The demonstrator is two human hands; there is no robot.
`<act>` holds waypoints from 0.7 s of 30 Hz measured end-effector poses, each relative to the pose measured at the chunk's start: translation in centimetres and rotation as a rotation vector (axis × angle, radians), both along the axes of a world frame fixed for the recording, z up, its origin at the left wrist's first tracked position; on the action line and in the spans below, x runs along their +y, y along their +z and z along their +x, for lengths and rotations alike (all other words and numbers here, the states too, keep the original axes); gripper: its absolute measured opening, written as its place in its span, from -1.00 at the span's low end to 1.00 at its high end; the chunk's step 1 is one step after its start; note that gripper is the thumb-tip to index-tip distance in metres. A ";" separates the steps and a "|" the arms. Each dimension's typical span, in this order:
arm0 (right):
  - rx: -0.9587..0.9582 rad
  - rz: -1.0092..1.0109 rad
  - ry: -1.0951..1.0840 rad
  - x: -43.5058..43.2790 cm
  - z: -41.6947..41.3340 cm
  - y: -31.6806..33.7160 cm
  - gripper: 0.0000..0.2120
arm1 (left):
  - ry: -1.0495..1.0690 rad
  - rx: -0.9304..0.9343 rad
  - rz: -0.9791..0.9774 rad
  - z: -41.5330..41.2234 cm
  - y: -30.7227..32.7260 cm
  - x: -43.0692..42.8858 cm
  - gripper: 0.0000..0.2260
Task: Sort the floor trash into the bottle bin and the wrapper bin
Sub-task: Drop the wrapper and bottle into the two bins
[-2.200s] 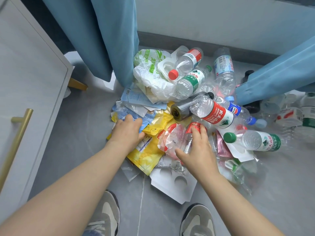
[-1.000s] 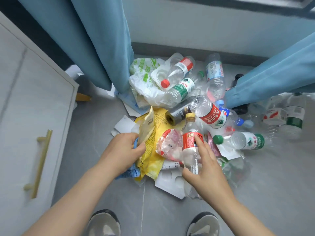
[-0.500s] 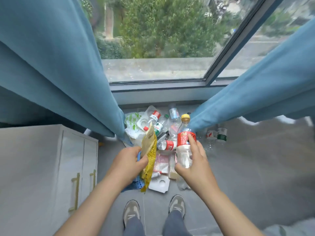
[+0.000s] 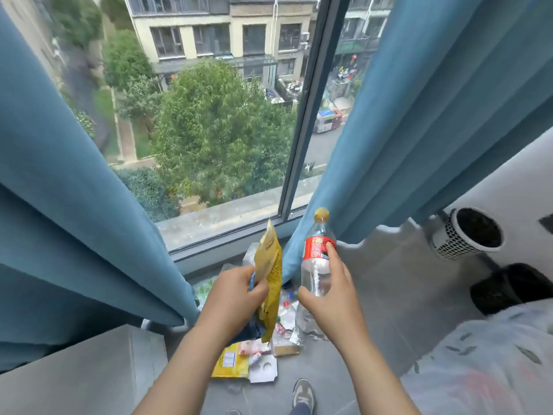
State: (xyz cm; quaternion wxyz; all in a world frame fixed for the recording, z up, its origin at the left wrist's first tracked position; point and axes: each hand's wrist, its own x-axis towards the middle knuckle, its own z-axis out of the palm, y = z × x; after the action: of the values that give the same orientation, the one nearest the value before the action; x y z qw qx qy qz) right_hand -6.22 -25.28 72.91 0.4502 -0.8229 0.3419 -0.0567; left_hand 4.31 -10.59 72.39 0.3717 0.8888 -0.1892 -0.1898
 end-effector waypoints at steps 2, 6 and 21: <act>-0.061 -0.022 -0.036 -1.0 -1.6 3.3 -0.12 | -0.031 -0.024 -0.053 -1.0 2.7 -1.2 -0.71; -0.145 -0.051 -0.142 -4.3 -4.8 8.2 -0.11 | -0.152 -0.071 -0.084 -2.1 6.8 -5.0 -0.73; -0.342 -0.190 -0.450 -24.5 -15.5 16.7 -0.12 | -0.367 -0.319 -0.191 -8.1 16.7 -28.2 -0.73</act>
State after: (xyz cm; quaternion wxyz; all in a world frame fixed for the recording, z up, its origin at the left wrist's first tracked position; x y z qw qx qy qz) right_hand -21.67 -49.76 89.66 0.3983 -0.7434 0.4282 -0.3245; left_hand -3.81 -38.74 89.06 0.3789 0.8192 -0.4204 -0.0927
